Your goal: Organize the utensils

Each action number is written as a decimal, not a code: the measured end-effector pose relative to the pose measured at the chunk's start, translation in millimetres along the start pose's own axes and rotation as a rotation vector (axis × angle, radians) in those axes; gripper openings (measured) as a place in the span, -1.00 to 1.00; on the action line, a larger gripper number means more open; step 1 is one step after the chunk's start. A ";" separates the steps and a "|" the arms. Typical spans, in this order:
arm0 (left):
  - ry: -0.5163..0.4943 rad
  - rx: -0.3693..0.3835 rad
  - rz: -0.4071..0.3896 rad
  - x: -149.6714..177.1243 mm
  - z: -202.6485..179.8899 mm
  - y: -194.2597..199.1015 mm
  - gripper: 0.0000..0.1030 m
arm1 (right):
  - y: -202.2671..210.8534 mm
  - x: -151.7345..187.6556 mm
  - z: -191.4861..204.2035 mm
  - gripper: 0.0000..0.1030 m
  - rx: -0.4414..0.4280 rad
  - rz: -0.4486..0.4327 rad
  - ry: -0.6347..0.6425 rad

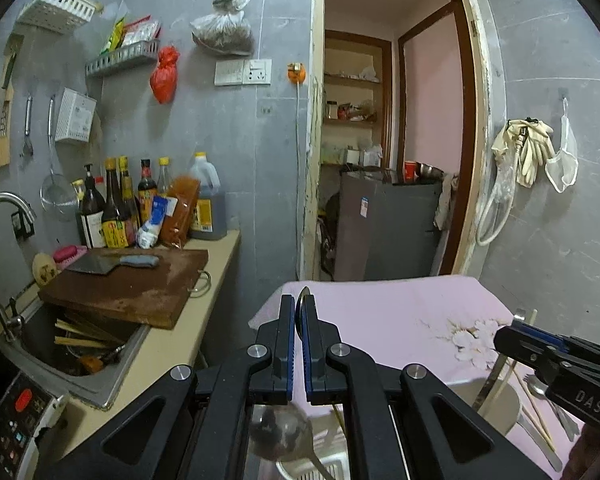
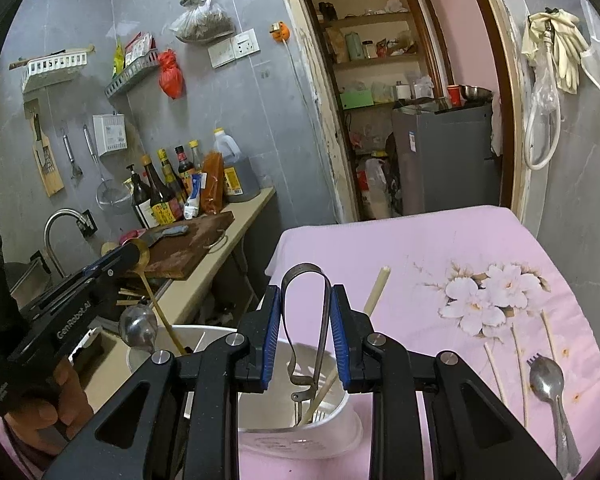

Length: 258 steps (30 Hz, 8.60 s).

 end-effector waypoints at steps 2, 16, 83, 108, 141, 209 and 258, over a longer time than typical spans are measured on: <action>-0.001 0.013 0.011 1.2 -0.8 1.1 -0.92 | 0.3 1.2 0.5 -0.56 0.002 0.004 0.002; 0.064 0.112 0.090 2.0 -9.7 17.1 -0.43 | 52.8 -20.9 -27.2 -0.05 0.053 -0.121 -0.025; 0.082 0.189 0.364 149.0 -243.3 -89.9 0.39 | -26.2 71.9 -293.6 0.28 0.067 0.115 -0.005; 0.204 0.224 0.474 170.8 -231.7 -108.9 -0.24 | -66.9 84.1 -244.9 -0.51 -0.052 0.270 0.187; -0.026 0.339 0.600 182.1 -286.5 -114.8 -0.80 | -71.7 85.1 -283.9 -0.99 -0.036 0.280 -0.018; 0.281 0.396 0.234 29.0 -212.1 -32.8 -0.91 | 66.8 -63.3 -196.8 -0.92 -0.005 -0.140 -0.038; 0.213 0.036 -0.200 -25.5 6.3 -21.1 -0.90 | -1.7 -50.3 3.1 -0.92 -0.095 -0.266 -0.077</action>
Point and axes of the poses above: each gripper's, at about its wrist camera, not at the fingertips, and y roughly against the way its jaws point, z to its left, x to its underside, the point moved 7 cm from there along -y, roughly the way its jaws point, and after that the axes turned 11 degrees about x, right-handed, at the moved point
